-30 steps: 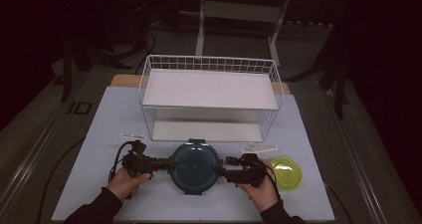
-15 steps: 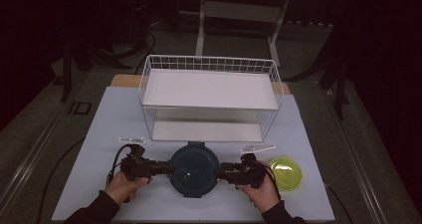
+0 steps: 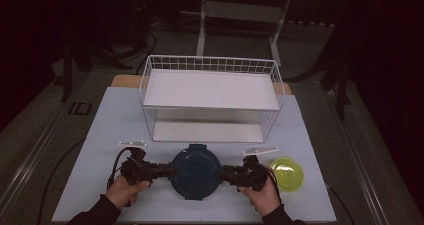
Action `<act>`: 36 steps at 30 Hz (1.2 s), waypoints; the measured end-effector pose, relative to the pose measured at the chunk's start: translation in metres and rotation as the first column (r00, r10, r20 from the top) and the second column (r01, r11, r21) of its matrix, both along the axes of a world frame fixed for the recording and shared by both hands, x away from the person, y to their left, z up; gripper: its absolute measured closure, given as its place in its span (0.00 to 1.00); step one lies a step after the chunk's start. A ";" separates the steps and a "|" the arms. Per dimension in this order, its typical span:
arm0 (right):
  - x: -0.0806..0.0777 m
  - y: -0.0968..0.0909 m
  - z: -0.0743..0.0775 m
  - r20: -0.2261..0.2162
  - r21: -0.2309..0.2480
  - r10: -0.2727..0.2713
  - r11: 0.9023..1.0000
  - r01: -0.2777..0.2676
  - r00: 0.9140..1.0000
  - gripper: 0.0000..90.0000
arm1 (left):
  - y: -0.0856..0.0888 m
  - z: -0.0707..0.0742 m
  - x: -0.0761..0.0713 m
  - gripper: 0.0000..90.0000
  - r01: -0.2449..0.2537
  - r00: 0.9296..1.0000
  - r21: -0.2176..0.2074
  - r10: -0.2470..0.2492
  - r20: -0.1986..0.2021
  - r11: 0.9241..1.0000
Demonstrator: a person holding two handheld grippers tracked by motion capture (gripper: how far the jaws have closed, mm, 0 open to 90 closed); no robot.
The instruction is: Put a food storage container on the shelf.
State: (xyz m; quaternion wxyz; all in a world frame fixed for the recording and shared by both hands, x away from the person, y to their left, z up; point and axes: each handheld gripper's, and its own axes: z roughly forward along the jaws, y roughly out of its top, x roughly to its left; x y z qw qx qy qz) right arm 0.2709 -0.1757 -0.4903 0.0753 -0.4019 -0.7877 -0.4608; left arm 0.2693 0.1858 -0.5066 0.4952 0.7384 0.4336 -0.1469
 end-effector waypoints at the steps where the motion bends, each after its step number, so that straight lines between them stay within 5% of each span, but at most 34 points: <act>1: 0.000 0.000 0.000 -0.003 0.003 -0.004 1.000 0.004 1.000 0.61 | 0.000 0.001 0.000 0.64 0.000 1.000 0.004 0.000 0.001 1.000; 14: -0.002 -0.001 0.003 -0.025 0.020 -0.042 0.999 0.042 0.999 0.62 | -0.004 0.011 -0.003 0.64 -0.020 1.000 0.030 0.020 0.002 0.999; 27: 0.000 -0.009 0.041 0.030 0.067 -0.063 0.996 0.061 0.998 0.62 | -0.010 0.058 0.000 0.64 -0.022 0.996 0.017 0.021 0.086 1.000; 36: 0.005 -0.019 0.081 0.069 0.097 -0.090 0.992 0.083 0.994 0.61 | -0.018 0.098 0.009 0.65 -0.017 0.990 -0.009 0.018 0.139 1.000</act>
